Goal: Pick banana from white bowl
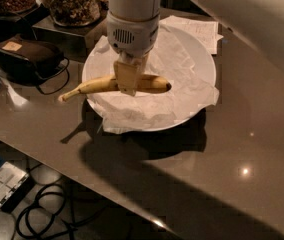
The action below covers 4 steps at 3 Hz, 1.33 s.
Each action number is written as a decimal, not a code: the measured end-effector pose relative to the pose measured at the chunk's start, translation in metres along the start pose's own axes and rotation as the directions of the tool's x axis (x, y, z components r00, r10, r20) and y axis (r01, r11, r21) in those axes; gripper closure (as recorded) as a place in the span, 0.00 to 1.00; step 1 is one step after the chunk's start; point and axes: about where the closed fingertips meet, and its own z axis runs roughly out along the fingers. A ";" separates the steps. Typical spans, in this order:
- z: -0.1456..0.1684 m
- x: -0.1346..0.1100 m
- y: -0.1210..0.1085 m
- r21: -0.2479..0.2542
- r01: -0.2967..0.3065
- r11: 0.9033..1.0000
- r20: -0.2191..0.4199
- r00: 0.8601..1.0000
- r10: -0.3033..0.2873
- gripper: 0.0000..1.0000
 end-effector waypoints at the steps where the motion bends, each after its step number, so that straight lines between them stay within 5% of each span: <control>1: -0.012 -0.005 0.007 0.010 0.015 1.000 0.021 1.000 -0.015 1.00; 4: -0.014 -0.020 0.053 -0.011 0.138 0.990 0.018 0.990 -0.138 1.00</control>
Offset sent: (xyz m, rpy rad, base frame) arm -0.0531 -0.0155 0.0248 -0.1050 0.1127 0.0603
